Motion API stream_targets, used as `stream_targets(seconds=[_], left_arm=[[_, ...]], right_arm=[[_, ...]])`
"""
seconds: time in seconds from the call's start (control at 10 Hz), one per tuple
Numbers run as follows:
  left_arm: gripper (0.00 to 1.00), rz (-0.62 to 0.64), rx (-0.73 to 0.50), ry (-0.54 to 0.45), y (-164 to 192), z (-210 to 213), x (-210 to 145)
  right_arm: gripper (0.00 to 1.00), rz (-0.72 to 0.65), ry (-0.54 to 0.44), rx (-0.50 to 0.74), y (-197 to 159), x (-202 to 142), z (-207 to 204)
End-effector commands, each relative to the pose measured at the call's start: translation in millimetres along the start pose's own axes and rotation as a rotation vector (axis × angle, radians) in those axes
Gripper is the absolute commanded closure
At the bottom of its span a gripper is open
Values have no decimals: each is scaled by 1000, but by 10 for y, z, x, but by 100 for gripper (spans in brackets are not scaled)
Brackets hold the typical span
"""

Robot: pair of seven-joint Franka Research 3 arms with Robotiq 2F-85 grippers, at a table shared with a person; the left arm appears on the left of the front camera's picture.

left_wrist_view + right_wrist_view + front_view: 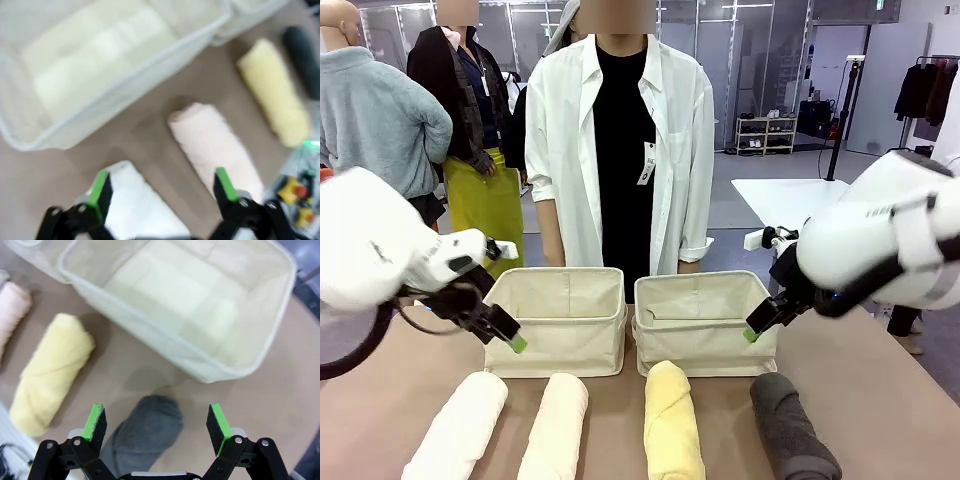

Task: Divide the towels into two baskets.
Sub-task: Pick up one hotel-folded towel and place it in the Fabric basket indicated by the person.

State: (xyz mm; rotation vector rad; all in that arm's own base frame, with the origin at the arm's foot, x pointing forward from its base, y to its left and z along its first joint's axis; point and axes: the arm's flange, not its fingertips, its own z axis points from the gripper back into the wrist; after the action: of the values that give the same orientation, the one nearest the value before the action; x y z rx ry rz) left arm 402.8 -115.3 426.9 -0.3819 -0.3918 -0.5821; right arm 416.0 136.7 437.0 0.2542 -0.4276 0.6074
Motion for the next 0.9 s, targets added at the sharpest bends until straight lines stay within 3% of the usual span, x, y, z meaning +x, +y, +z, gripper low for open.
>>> stream_targets(seconds=[0.0, 0.2, 0.3, 0.4, 0.7, 0.8], left_arm=[[0, 155, -200, 40, 472, 304, -116], [0, 218, -447, -28, 794, 381, -316], [0, 213, -569, -67, 935, 448, -420], [0, 208, -662, -122, 1082, 556, -559], [0, 240, -802, -320, 1682, 1017, -1257], [0, 291, -731, -352, 1938, 1121, -1536]], right_arm=[[0, -45, -8, 158, -283, -139, 165], [0, -130, -72, 396, -553, -344, 245], [0, -174, -131, 560, -729, -483, 303], [0, -251, -213, 642, -950, -672, 381], [0, -445, -354, 704, -1650, -1611, 725], [0, -545, -375, 689, -1875, -1940, 798]])
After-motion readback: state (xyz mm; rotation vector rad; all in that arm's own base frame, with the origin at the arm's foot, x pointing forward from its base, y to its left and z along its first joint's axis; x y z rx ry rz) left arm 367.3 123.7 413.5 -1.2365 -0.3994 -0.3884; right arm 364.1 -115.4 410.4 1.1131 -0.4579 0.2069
